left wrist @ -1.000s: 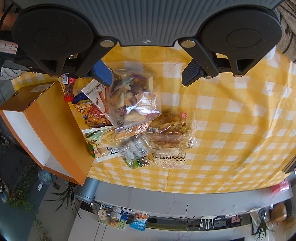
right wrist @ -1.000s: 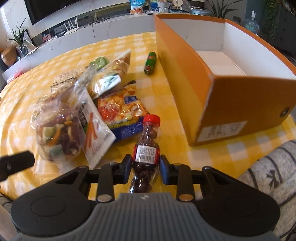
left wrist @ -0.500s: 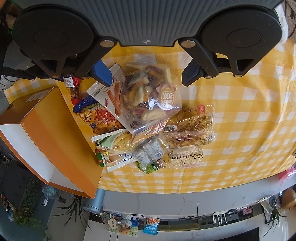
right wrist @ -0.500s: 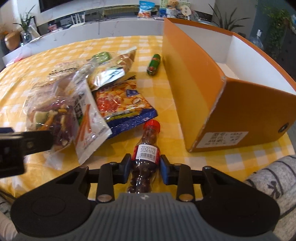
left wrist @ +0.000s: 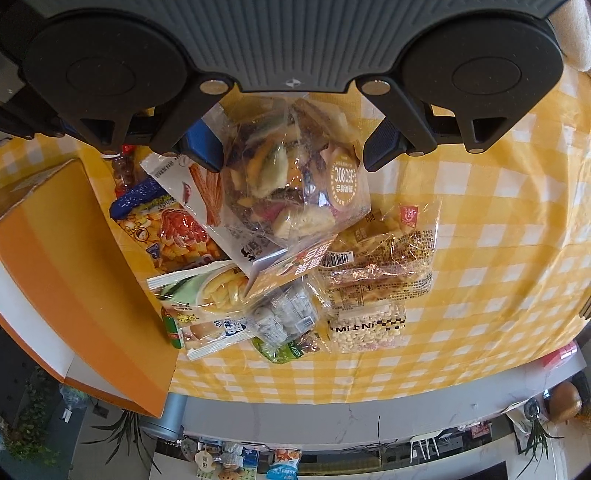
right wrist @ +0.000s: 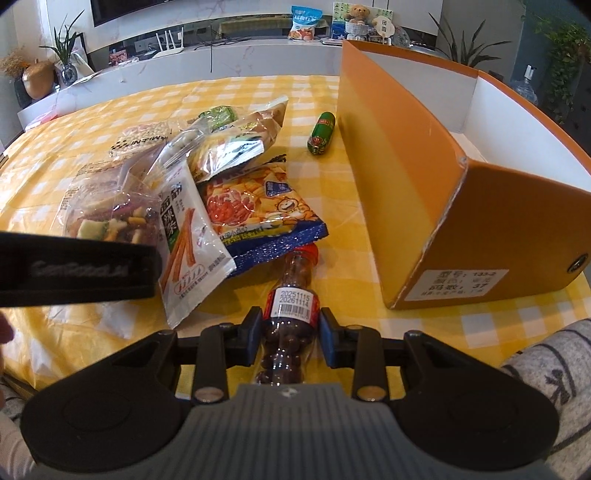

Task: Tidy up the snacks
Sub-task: 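Grasp the clear dried-fruit bag with the left gripper while the right gripper holds the bottle, then carry the bottle and fruit bag over the orange box with both grippers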

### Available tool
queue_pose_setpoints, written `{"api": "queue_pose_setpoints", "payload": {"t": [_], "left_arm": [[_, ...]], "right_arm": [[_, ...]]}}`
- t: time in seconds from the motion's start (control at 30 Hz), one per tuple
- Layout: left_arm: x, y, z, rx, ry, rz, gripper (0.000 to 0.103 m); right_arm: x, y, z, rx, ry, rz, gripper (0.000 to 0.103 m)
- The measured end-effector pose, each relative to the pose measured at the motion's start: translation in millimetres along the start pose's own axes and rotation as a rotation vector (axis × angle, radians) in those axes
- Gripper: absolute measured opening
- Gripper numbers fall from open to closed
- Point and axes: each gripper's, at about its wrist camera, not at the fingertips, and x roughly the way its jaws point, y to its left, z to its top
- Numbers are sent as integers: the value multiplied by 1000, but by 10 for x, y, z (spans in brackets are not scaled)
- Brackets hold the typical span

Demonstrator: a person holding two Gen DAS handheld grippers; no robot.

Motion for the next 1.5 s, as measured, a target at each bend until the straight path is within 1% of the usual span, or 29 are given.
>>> {"api": "queue_pose_setpoints", "payload": {"t": [0.2, 0.33, 0.37, 0.53, 0.67, 0.8, 0.9, 1.03, 1.13, 1.2, 1.33, 1.5], "left_arm": [[88, 1, -1, 5, 15, 1, 100], [82, 21, -3, -5, 13, 6, 88], [72, 13, -6, 0, 10, 14, 83], [26, 23, -33, 5, 3, 19, 77], [-45, 76, -45, -33, -4, -6, 76], [-171, 82, -47, -40, -33, -22, 76], [-283, 94, -50, -52, -53, -41, 76], [-471, 164, -40, -103, -88, -75, 76], [-634, 182, -50, -102, -141, -56, 76], [-744, 202, -63, -104, -167, -48, 76], [-930, 270, -71, -121, -199, -53, 76], [-1096, 345, -14, -126, -251, -28, 76]], "right_arm": [[5, -18, 2, 11, -1, 13, 31], [6, -16, 2, 13, 0, 14, 31], [6, -12, 3, 12, 0, 13, 31], [11, -8, 2, 9, 0, 11, 31], [20, -3, 1, 5, -1, 8, 31], [26, -8, 6, 7, 1, 8, 31], [27, -41, 13, 30, 3, 20, 31], [1, -86, 10, 65, -2, 29, 31], [-78, -99, 8, 79, -40, 12, 31], [-118, -108, 12, 88, -47, 8, 30], [-204, -127, 9, 95, -56, 23, 30], [-454, -137, 7, 88, -109, 45, 30]]}}
